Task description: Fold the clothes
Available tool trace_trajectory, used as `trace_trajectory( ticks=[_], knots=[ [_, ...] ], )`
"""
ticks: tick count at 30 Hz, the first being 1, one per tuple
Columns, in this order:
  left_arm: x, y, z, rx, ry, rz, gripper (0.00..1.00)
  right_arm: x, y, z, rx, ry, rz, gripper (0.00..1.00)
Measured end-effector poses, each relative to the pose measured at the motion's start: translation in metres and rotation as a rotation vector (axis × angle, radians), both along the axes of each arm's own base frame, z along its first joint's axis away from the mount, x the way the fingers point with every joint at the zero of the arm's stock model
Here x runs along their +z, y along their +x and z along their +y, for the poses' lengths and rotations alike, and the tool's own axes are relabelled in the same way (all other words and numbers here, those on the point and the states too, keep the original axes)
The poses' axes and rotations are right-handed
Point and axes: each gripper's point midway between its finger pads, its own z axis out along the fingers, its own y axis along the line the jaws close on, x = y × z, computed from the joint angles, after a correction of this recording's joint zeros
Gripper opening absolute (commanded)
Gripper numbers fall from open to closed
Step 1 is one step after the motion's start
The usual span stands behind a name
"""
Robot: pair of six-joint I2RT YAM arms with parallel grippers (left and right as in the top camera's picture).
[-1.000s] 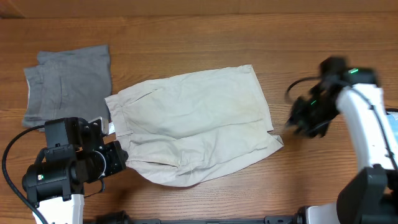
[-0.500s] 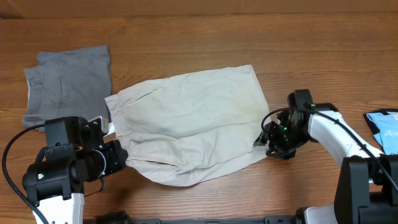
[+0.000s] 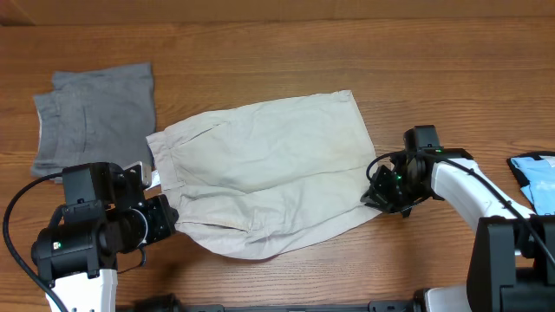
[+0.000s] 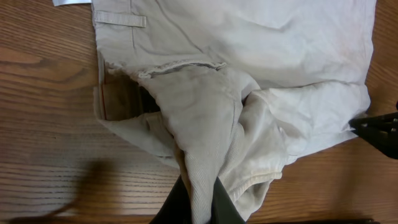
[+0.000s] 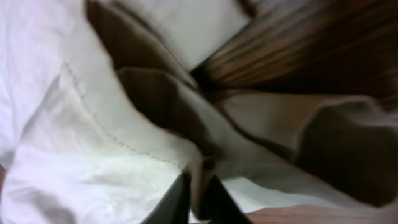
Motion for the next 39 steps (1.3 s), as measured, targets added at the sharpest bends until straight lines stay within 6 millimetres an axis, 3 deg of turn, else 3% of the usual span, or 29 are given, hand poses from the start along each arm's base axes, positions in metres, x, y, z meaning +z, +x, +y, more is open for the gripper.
trace_trajectory(
  ticks=[5,8,13,14,19,24,31,39],
  knots=[
    [0.000,0.000,0.000,0.000,0.000,0.000,0.06,0.010,0.001,-0.010,-0.009,-0.004,0.020,0.04],
    [0.000,0.000,0.000,0.000,0.000,0.000,0.05,0.031,0.010,-0.017,-0.010,-0.004,0.008,0.04],
    [0.000,-0.001,-0.001,-0.002,-0.007,0.003,0.05,0.090,0.033,-0.035,-0.049,-0.016,-0.071,0.04],
    [0.000,-0.002,-0.002,-0.005,-0.013,0.006,0.05,0.109,0.041,-0.041,-0.065,-0.024,-0.109,0.04],
    [0.001,-0.015,-0.020,-0.054,-0.102,0.043,0.05,0.169,0.064,-0.057,-0.095,-0.054,-0.265,0.04],
    [0.002,-0.017,-0.024,-0.071,-0.124,0.046,0.05,0.209,0.085,-0.057,-0.090,-0.067,-0.417,0.04],
    [0.004,0.001,-0.013,-0.071,-0.061,-0.026,0.04,0.211,0.106,-0.044,-0.066,-0.059,-0.476,0.04],
    [0.004,0.046,0.020,0.012,0.090,-0.124,0.04,0.198,0.157,-0.026,-0.036,-0.014,-0.573,0.04]
  ],
)
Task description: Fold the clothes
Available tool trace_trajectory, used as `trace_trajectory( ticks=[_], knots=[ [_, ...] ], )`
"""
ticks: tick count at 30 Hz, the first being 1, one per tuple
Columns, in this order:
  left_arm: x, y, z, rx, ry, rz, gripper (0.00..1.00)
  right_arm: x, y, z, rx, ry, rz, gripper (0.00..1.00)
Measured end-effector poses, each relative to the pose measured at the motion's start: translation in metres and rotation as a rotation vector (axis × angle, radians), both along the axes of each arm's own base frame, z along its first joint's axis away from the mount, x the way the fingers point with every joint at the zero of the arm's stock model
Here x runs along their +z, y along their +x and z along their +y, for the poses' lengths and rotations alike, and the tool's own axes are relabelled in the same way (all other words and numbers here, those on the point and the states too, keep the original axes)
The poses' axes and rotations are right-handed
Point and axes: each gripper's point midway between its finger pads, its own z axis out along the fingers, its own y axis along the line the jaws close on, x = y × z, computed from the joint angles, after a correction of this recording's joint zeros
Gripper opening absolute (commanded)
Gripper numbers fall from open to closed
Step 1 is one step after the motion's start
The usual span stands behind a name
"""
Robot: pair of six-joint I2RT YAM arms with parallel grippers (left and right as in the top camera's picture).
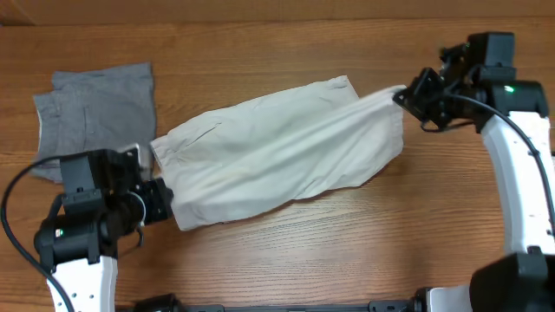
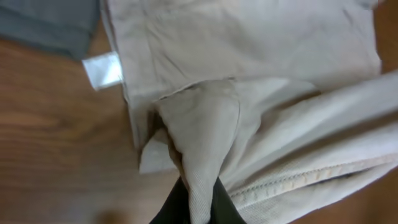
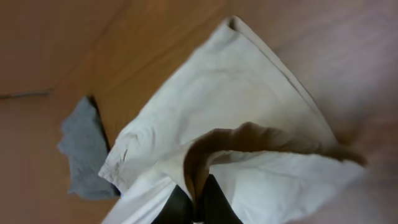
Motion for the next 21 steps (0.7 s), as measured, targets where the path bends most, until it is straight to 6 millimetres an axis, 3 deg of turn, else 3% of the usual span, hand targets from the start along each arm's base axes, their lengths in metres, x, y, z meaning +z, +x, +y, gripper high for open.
trace_trajectory(
  ticks=[9,14,21],
  knots=[
    [-0.030,0.051,0.035,0.094,0.103,0.026,0.04,-0.026,0.047,0.038,0.080,0.000,-0.087,0.04],
    [-0.062,0.081,0.043,0.101,0.108,0.068,0.04,-0.049,0.064,0.040,0.066,0.005,-0.074,0.04],
    [-0.108,0.113,0.049,0.096,0.097,0.106,0.04,-0.054,0.076,0.041,0.049,-0.021,-0.105,0.05]
  ],
)
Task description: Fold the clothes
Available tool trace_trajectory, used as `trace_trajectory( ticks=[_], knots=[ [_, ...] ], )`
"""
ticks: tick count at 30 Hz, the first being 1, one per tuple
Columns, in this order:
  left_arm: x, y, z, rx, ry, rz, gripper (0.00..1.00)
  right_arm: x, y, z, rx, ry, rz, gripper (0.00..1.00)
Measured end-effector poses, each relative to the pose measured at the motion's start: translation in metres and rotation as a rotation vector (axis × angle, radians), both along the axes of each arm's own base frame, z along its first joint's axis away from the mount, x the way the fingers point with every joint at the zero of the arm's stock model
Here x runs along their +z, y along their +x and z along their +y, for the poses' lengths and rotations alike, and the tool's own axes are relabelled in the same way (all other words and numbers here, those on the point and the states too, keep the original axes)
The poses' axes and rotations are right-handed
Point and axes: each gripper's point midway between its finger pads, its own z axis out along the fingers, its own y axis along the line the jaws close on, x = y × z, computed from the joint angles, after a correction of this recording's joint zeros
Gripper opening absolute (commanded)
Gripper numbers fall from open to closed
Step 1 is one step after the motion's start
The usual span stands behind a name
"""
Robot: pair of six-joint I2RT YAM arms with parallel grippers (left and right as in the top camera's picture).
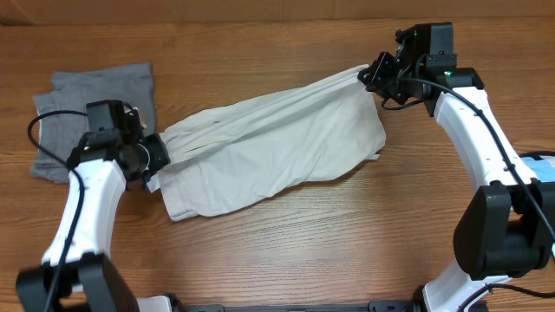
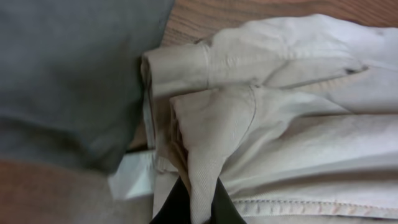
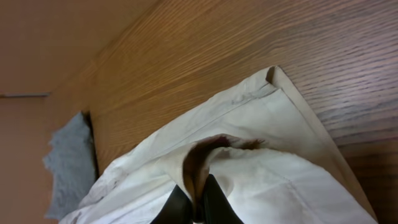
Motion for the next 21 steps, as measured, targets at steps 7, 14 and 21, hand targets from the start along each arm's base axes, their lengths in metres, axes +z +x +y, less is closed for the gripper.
trace_trajectory(
  ticks=[7,14,21],
  knots=[
    [-0.023,0.009,-0.002,0.006,-0.010,0.029,0.10,-0.003,0.002,-0.005,-0.026,-0.034,0.000,0.13],
    [-0.026,0.006,0.013,0.052,0.048,0.049,0.39,-0.004,0.014,-0.038,-0.133,-0.126,-0.029,0.66],
    [-0.026,0.004,0.020,0.079,0.074,0.057,0.59,-0.027,-0.011,-0.056,-0.148,-0.208,0.102,0.67]
  ],
)
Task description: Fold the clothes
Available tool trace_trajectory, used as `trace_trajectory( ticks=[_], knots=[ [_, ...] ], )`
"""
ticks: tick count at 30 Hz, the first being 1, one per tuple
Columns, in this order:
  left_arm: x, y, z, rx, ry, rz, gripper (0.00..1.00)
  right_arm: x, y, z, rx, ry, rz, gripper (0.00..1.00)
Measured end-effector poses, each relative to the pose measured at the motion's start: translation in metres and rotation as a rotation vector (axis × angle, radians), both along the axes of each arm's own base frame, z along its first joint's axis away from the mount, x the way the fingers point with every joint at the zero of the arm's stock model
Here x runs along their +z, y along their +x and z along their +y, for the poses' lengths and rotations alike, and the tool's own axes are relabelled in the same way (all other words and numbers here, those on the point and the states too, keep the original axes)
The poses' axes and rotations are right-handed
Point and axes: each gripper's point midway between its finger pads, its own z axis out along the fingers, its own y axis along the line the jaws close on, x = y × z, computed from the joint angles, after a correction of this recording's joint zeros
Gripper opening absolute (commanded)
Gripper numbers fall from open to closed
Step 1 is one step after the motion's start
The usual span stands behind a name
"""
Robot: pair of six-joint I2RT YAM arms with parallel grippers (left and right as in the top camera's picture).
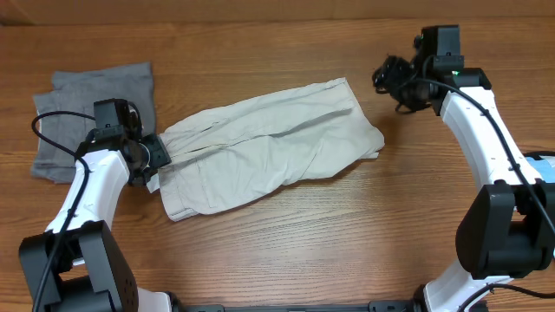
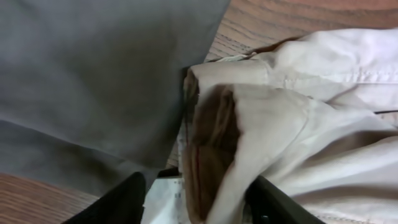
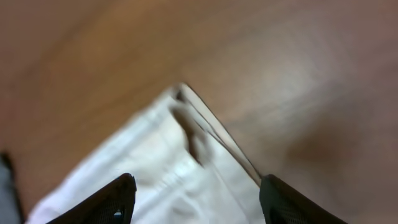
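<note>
Beige shorts [image 1: 269,149] lie folded lengthwise across the middle of the table, slightly rumpled. My left gripper [image 1: 153,158] stands open at their waistband end; in the left wrist view the waistband [image 2: 249,118] lies loose between the spread fingers [image 2: 127,199]. My right gripper [image 1: 388,76] is open, lifted just beyond the far right corner of the shorts. In the blurred right wrist view that leg-hem corner [image 3: 186,118] lies on the wood below, and the gripper [image 3: 205,208] holds nothing.
A folded grey garment [image 1: 97,113] lies at the back left, touching the waistband end of the shorts; it also fills the left wrist view [image 2: 93,74]. A blue cloth [image 1: 539,169] shows at the right edge. The table [image 1: 286,251] is brown wood.
Both grippers have opened and let go of the shorts. The right gripper has moved up and right, off the hem corner. The shorts now rest flat in their fold.
Both grippers were shut on the near edge of the spread shorts, left at the waistband, right at the leg hem. Then that edge was held lifted toward the back, then laid over the far edge. Now both have let go and the shorts lie folded in half.
</note>
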Motion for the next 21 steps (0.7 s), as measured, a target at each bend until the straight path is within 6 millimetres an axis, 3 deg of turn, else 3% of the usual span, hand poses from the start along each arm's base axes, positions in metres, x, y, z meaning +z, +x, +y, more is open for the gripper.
trace_trajectory(
  ticks=[5,11,18,20,21],
  knots=[
    [-0.002,-0.004,-0.002,-0.008,-0.007,0.018,0.59,-0.010,-0.014,-0.010,0.002,-0.038,0.065,0.65],
    [0.010,-0.013,-0.017,-0.066,-0.082,0.058,0.52,-0.030,-0.015,0.003,0.052,-0.001,0.048,0.64],
    [0.051,-0.023,-0.040,-0.170,-0.173,0.055,0.53,-0.078,0.000,0.056,0.185,0.139,0.018,0.71],
    [0.059,-0.027,-0.045,-0.192,-0.193,0.053,0.54,-0.091,0.004,0.072,0.214,0.179,0.015,0.68],
    [0.061,-0.029,-0.047,-0.201,-0.200,0.055,0.55,-0.095,0.006,0.079,0.226,0.197,0.010,0.58]
  ],
)
